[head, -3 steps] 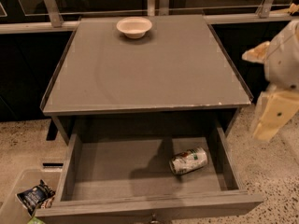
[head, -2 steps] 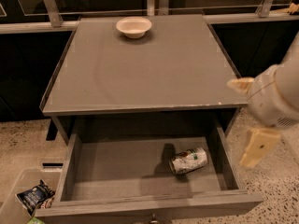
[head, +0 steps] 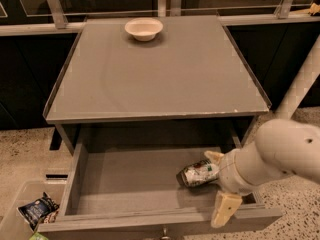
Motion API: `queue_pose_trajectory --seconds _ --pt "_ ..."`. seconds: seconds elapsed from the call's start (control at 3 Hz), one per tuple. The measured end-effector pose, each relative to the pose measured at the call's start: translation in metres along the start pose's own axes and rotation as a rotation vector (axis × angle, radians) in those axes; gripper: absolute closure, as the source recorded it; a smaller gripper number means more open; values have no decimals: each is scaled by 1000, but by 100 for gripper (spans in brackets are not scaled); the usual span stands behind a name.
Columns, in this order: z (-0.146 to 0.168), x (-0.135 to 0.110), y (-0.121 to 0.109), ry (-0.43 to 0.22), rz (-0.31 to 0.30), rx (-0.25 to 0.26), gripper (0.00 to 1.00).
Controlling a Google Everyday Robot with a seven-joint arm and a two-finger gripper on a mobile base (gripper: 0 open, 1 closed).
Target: Pick 7up can from top drawer and place on counter
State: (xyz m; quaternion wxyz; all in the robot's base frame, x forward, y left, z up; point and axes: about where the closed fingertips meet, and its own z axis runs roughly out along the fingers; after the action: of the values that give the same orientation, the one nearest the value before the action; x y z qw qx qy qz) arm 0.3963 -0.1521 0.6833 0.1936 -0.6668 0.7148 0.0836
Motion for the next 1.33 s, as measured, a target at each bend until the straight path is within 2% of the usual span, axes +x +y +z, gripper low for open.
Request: queue_pose_trajectory --seconds 0.33,0.67,1.0,1.33 --pt "24 8 0 -26 24 -10 0" --pt "23 7 1 -25 22 -11 0" --pt "15 -2 -10 1 16 -38 0" --pt "5 -13 -39 -11 34 -120 0"
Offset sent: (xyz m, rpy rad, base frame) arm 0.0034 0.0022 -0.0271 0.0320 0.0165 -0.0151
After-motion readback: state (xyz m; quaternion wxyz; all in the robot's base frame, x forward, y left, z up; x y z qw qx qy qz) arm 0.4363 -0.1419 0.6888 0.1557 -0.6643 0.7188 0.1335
